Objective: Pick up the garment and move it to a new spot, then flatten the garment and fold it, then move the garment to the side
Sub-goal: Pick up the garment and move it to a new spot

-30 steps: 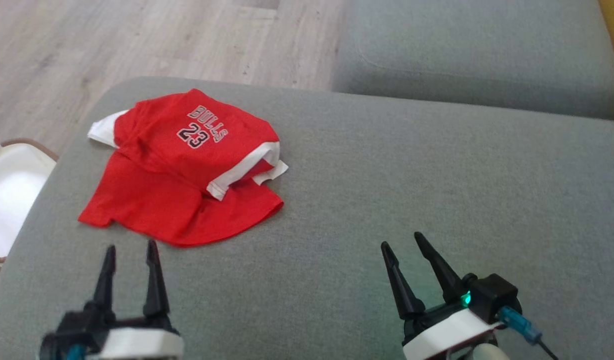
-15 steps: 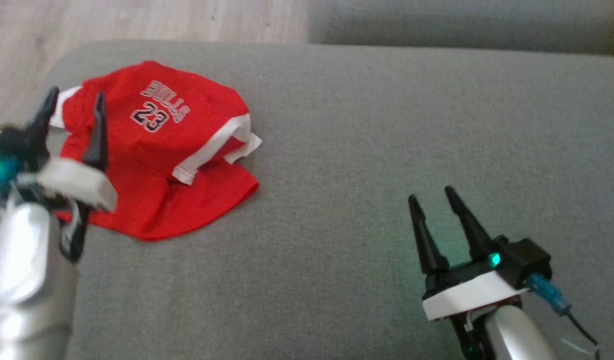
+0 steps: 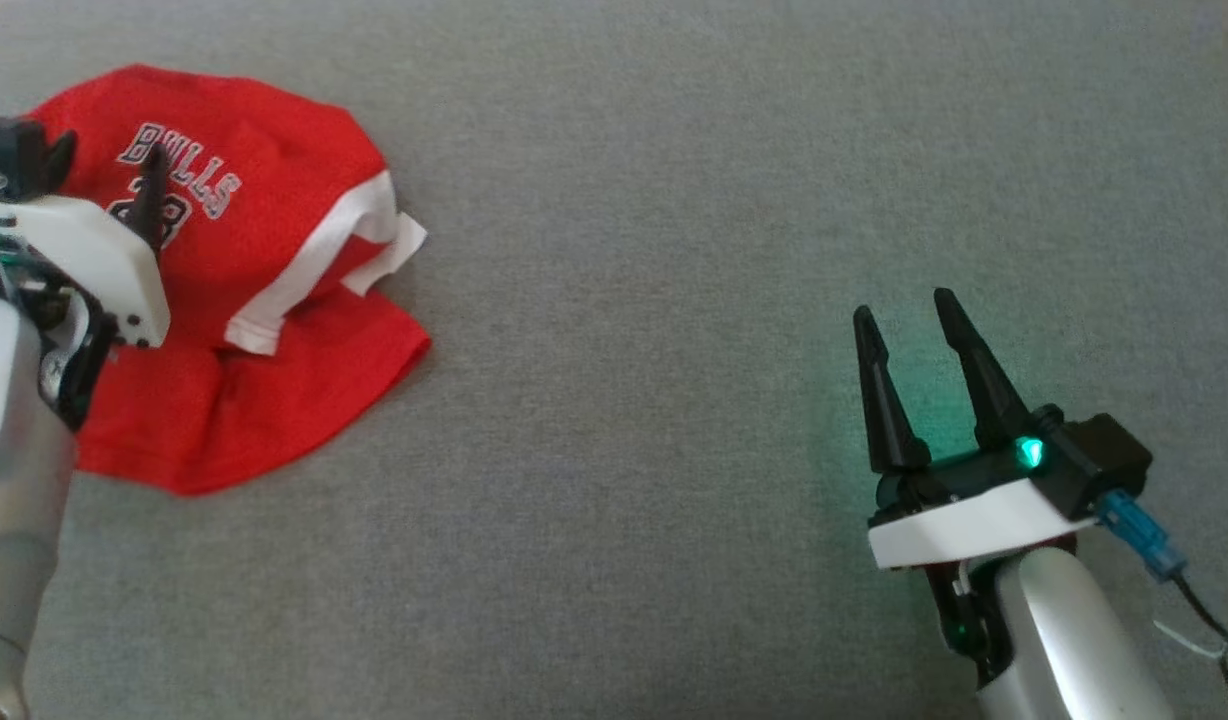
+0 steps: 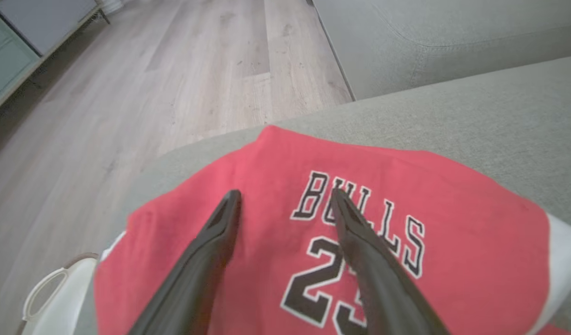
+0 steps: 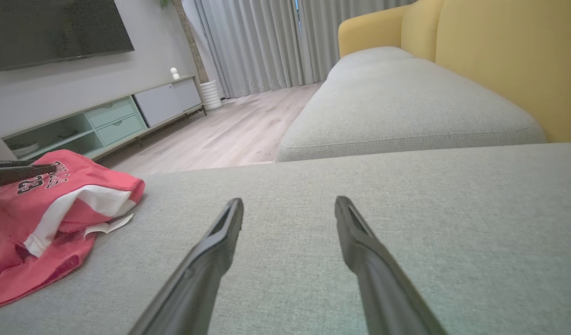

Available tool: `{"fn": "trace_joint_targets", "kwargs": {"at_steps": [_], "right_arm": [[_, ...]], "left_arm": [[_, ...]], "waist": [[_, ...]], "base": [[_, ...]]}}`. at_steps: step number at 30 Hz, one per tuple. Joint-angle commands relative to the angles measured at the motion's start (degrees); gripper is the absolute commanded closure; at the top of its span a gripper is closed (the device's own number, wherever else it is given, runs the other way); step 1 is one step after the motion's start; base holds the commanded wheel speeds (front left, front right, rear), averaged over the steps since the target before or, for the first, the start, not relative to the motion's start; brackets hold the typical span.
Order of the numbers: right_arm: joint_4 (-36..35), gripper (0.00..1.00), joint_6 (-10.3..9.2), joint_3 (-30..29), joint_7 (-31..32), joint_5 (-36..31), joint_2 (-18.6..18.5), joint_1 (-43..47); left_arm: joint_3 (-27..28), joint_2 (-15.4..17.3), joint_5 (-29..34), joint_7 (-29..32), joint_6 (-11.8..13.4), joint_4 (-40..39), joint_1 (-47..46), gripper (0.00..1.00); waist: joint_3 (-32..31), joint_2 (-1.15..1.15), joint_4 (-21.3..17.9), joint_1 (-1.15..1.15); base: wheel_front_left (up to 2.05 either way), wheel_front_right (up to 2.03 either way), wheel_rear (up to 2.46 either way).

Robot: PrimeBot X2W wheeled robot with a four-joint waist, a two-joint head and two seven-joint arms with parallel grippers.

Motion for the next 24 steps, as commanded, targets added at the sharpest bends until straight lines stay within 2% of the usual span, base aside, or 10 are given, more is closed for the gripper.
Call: {"fn": "trace_joint_targets", "kwargs": {"at_steps": [1, 4, 5, 6, 11, 19, 24], "right_arm": [[-2.16, 0.00, 0.29, 1.20, -0.62, -0.55, -0.23, -1.62], [-2.27, 0.00, 0.29, 1.02, -0.62, -0.60, -0.23, -1.88], [-2.30, 0.00, 0.29, 0.98, -0.62, -0.61, -0.23, -1.93], [-2.32, 0.00, 0.29, 0.94, -0.62, -0.63, -0.23, -1.95], [-2.27, 0.00, 0.29, 0.34, -0.62, -0.61, -0.23, -1.81], [-1.30, 0.00, 0.29, 0.76, -0.62, 0.28, -0.23, -1.24], [-0.68, 0.00, 0.29, 1.11, -0.62, 1.13, -0.23, -0.65]], "left_arm": [[0.60, 3.29, -1.51, 0.48, 0.10, 0.08, -3.55, 0.00], [-0.76, 3.11, -4.71, 1.96, 0.10, 2.84, -4.44, 0.00], [-1.31, 3.11, -5.64, 2.09, 0.10, 3.37, -4.71, 0.45], [-1.88, 3.12, -6.47, 1.94, 0.09, 3.66, -4.96, 1.00], [-3.77, 3.20, -10.15, -1.85, 0.09, 2.93, -6.73, 1.00], [-5.29, 4.41, -11.78, -14.45, 0.09, -1.77, -11.37, 1.00], [-4.76, 4.25, -13.37, -18.02, 0.09, -5.09, -12.25, 1.00]], "waist": [[1.29, 0.00, -1.06, -0.01], [1.85, 0.00, -1.43, -0.01], [1.94, 0.00, -1.49, -0.01], [1.99, 0.00, -1.52, -0.01], [1.68, 0.00, -1.01, -0.01], [-1.58, 0.00, 0.44, -0.01], [-3.99, 0.00, 0.79, -0.01]], "base": [[0.00, 0.00, 0.00], [0.00, 0.00, 0.00], [0.00, 0.00, 0.00], [0.00, 0.00, 0.00], [0.00, 0.00, 0.00], [0.00, 0.00, 0.00], [0.00, 0.00, 0.00]]}}
